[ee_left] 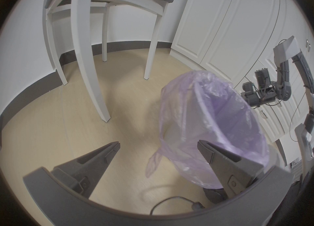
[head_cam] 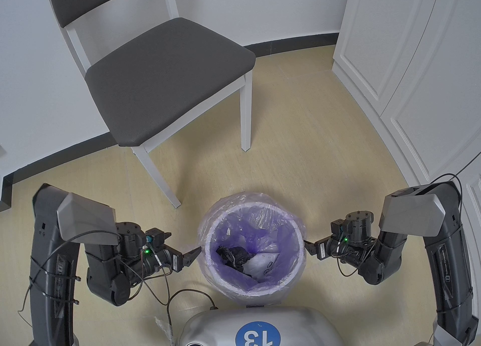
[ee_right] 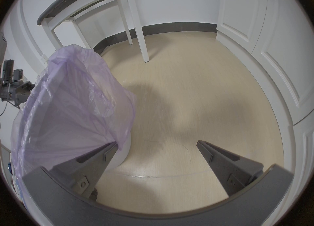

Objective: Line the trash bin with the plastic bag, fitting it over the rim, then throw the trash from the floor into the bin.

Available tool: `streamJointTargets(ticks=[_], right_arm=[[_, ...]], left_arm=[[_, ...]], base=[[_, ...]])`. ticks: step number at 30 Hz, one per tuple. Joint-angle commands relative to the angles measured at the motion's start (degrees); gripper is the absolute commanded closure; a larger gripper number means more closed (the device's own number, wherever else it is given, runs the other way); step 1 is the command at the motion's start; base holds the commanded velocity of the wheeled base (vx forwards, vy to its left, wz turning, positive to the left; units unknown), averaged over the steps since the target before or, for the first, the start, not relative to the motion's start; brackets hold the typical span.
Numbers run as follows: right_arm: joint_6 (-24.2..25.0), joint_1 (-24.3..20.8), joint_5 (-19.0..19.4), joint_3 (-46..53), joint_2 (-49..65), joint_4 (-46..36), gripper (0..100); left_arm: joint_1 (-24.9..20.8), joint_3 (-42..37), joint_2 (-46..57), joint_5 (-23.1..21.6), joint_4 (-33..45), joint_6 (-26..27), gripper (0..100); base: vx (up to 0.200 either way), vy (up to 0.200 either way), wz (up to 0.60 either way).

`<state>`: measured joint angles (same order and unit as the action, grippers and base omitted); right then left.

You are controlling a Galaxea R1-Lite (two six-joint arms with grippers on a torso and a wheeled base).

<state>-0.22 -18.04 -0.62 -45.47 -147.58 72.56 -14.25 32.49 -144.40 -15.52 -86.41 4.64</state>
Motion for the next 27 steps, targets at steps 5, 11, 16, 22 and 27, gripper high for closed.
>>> streamJointTargets(ticks=[5, 11, 16, 22, 27], right_arm=[[-1.36, 0.9, 0.01, -6.91, -0.16, -3.65, 0], [-4.53, 1.34, 1.06, -17.72, 1.24, -23.16, 0], [-8.13, 2.49, 1.24, -21.94, 0.71, -29.49, 0], [-7.16, 3.45, 2.73, -18.51, 5.55, -27.91, 0], [-7.51, 5.3, 6.86, -10.08, 14.43, -27.56, 0]], left_arm=[[2.56, 13.74, -2.82, 2.86, 17.68, 6.78, 0], [2.12, 18.22, -2.12, 4.88, 21.46, 8.63, 0], [1.07, 17.7, -0.89, 5.15, 22.07, 8.63, 0], [0.8, 13.92, 4.39, 6.91, 21.28, 8.54, 0], [1.33, 6.36, 11.42, 6.99, 20.14, 8.54, 0]], base=[[0.0, 0.0, 0.0], [0.0, 0.0, 0.0], [0.0, 0.0, 0.0], [0.0, 0.0, 0.0], [0.0, 0.0, 0.0]])
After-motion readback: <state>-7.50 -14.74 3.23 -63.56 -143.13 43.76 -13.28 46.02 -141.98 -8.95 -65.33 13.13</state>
